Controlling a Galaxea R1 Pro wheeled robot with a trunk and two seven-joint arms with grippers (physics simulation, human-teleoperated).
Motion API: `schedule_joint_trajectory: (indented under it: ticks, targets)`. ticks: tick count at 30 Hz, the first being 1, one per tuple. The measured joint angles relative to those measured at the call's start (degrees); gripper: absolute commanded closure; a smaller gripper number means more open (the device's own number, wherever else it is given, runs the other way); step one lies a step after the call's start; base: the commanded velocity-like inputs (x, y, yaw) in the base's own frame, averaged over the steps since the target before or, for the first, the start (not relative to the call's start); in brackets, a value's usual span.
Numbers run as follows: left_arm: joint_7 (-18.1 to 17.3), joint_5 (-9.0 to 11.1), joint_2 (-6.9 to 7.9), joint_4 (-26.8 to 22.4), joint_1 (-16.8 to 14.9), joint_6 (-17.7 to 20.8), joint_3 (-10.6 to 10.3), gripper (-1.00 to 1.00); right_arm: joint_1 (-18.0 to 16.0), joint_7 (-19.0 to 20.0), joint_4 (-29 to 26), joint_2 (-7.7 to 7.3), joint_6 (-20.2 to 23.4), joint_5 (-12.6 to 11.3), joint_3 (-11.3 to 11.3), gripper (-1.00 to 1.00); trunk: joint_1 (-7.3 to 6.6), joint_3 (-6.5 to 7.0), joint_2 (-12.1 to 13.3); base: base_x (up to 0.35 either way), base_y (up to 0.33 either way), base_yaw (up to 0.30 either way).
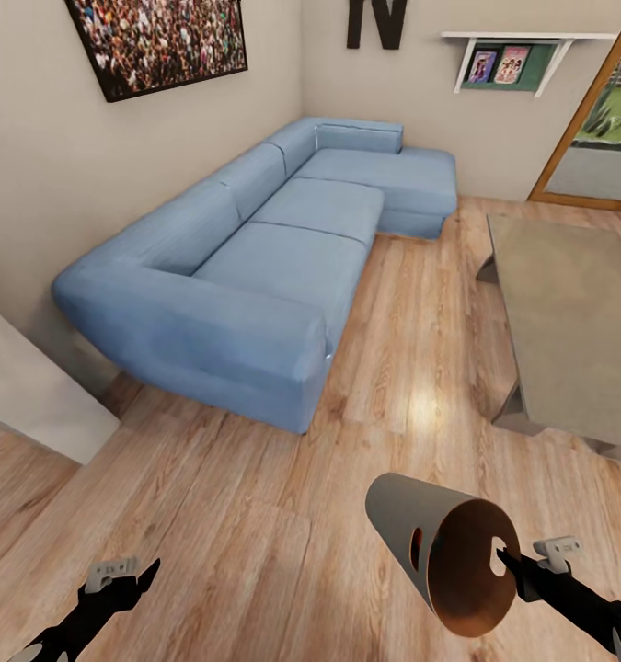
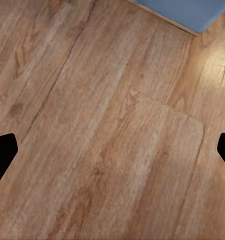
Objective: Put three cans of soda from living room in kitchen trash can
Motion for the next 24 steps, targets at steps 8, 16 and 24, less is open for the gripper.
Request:
schedule_joint_trajectory:
  ticks: [8, 16, 24]
  targets:
    - [0.0, 0.0, 0.0, 0.8, 0.0, -0.5, -0.1, -1.0, 0.0, 0.0, 0.0, 0.0, 0.0, 0.0, 0.0, 1.0, 0.0, 0.72, 0.0, 0.0, 0.0, 0.0]
    - [-0.1, 0.1, 0.0, 0.2, -0.1, -0.6, 0.0, -1.0, 0.0, 0.0, 0.1, 0.0, 0.0, 0.0, 0.0, 1.0, 0.0, 1.43, 0.0, 0.0, 0.0, 0.033]
    - [-0.2, 0.1, 0.0, -4.8, -0.4, 0.3, -0.1, -1.0, 0.0, 0.0, 0.8, -0.07, 0.0, 0.1, 0.1, 1.0, 0.0, 2.13, 0.0, 0.0, 0.0, 0.092]
